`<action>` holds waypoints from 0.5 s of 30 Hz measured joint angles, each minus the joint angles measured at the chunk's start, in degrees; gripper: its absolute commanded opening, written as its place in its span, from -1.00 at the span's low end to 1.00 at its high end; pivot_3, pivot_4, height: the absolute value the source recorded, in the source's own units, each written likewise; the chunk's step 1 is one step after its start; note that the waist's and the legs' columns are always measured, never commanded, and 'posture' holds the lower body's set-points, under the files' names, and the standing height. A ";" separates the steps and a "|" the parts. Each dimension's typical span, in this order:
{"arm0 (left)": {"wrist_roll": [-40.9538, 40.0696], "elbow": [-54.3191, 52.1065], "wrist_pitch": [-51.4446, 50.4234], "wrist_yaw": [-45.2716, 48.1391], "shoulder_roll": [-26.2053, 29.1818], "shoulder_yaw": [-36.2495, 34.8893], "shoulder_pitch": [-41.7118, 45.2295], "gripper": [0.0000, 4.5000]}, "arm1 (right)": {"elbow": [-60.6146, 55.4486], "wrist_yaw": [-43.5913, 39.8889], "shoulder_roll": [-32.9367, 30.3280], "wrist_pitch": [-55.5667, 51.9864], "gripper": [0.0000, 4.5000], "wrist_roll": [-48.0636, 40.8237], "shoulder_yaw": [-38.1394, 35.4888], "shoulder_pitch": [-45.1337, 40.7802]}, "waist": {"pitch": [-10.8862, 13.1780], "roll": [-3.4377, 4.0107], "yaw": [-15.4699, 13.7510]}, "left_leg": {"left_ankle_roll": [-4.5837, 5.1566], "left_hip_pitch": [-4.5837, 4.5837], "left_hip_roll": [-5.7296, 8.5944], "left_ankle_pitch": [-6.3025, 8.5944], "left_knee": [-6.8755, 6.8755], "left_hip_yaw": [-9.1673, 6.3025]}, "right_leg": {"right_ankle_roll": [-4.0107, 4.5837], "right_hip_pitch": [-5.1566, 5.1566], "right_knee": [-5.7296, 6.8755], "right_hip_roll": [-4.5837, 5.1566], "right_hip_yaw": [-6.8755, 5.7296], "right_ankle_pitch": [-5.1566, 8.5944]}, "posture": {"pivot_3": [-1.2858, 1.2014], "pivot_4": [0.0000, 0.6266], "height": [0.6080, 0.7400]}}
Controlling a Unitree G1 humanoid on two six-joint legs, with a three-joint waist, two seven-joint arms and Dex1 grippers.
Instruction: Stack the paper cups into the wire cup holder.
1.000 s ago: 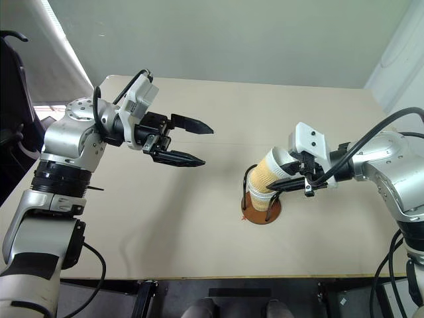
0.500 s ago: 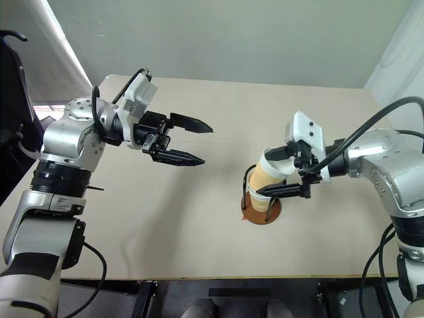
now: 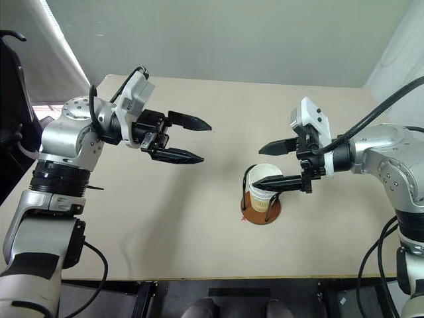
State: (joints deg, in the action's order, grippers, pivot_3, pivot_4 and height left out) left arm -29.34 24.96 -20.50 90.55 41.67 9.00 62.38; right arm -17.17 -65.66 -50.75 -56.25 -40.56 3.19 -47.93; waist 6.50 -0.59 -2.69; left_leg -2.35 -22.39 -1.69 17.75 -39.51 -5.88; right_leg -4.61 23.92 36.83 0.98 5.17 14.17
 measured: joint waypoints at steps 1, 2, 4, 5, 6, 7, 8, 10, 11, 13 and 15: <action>0.04 0.00 -0.09 0.00 -0.04 -0.23 0.00 1.00 | 0.72 0.10 -0.07 0.26 0.99 0.25 0.00 0.18 | 0.00 0.00 0.00 | 0.00 0.00 0.00 0.00 0.00 0.00 | 0.00 0.00 0.00 0.00 0.00 0.00 | 0.03 -0.52 1.00; 0.06 -0.01 -0.24 -0.01 -0.12 -0.53 0.00 1.00 | 1.30 0.43 -0.13 0.50 0.99 0.39 -0.03 0.46 | 0.00 0.00 -0.01 | 0.00 0.00 0.00 0.00 0.00 0.00 | 0.00 0.00 0.00 0.01 0.00 0.00 | 0.03 -0.52 1.00; 0.05 -0.02 -0.53 -0.14 -0.41 -1.34 -0.03 1.00 | 2.85 1.03 -0.11 1.53 0.99 1.25 -0.04 1.33 | 0.00 0.00 -0.01 | 0.00 0.00 0.00 0.00 0.00 0.00 | 0.00 0.00 0.00 0.01 -0.01 0.00 | 0.03 -0.52 1.00; 0.05 -0.02 -0.58 -0.20 -0.50 -1.56 -0.06 1.00 | 3.48 1.34 -0.07 1.99 0.99 1.60 -0.04 1.51 | 0.00 0.00 -0.01 | 0.00 0.00 0.00 0.00 0.00 0.00 | 0.00 0.00 0.01 0.01 -0.01 0.00 | 0.03 -0.52 1.00; 0.04 -0.06 -0.67 -0.41 -0.66 -2.06 -0.27 1.00 | 5.03 2.11 0.09 2.85 0.99 2.60 -0.05 1.88 | 0.00 0.00 0.00 | 0.00 0.00 0.00 0.00 0.00 0.01 | 0.00 0.00 0.01 0.02 -0.01 0.00 | 0.03 -0.52 1.00; 0.04 -0.07 -0.73 -0.60 -0.81 -2.53 -0.57 1.00 | 6.61 3.03 0.62 3.40 0.99 3.18 -0.27 2.00 | 0.00 0.00 0.06 | 0.00 0.00 0.00 0.00 0.00 0.00 | 0.00 0.00 0.03 0.02 0.00 0.00 | 0.03 -0.52 1.00; 0.04 -0.08 -0.85 -0.68 -1.02 -2.72 -0.84 1.00 | 7.95 3.71 1.06 3.74 0.99 3.61 -0.42 2.03 | 0.00 0.00 0.07 | 0.00 0.00 0.00 0.00 0.00 0.01 | 0.00 0.02 0.04 0.02 0.00 0.00 | 0.03 -0.52 1.00; 0.04 -0.16 -1.22 -0.80 -1.24 -2.94 -1.36 1.00 | 10.29 4.68 1.42 5.23 0.99 4.83 -0.55 2.28 | 0.00 0.00 0.07 | 0.00 0.00 0.00 0.00 0.00 0.00 | 0.00 0.03 0.06 0.03 -0.01 0.00 | 0.03 -0.52 1.00; 0.04 -0.23 -1.30 -0.86 -1.23 -3.27 -1.71 1.00 | 11.17 5.10 1.43 6.07 0.99 5.54 -0.58 2.55 | 0.00 0.00 0.07 | 0.00 0.00 0.00 0.00 0.01 0.01 | 0.00 0.03 0.06 0.02 -0.02 0.00 | 0.03 -0.52 1.00; 0.03 -0.29 -1.91 -1.09 -1.16 -4.02 -2.33 1.00 | 13.56 5.60 1.38 8.03 0.99 7.16 -0.72 3.38 | 0.00 0.00 0.06 | 0.00 0.00 0.00 0.00 0.01 0.01 | 0.00 0.03 0.05 0.03 -0.02 0.00 | 0.03 -0.52 1.00; 0.04 -0.29 -2.61 -1.42 -1.07 -4.56 -2.60 1.00 | 15.42 5.99 1.37 9.05 0.99 8.27 -0.78 4.03 | 0.00 0.00 0.05 | 0.00 0.00 0.00 0.00 0.02 0.02 | 0.00 0.04 0.05 0.04 -0.02 0.00 | 0.03 -0.52 1.00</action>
State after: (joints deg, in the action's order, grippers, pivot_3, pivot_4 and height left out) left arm -29.30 24.67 -23.11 89.13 40.60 4.44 59.78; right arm -1.76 -59.67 -49.38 -47.19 -32.28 2.41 -43.90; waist 6.50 -0.59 -2.65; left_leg -2.36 -22.40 -1.69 17.75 -39.49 -5.85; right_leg -4.61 23.96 36.87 1.01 5.15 14.17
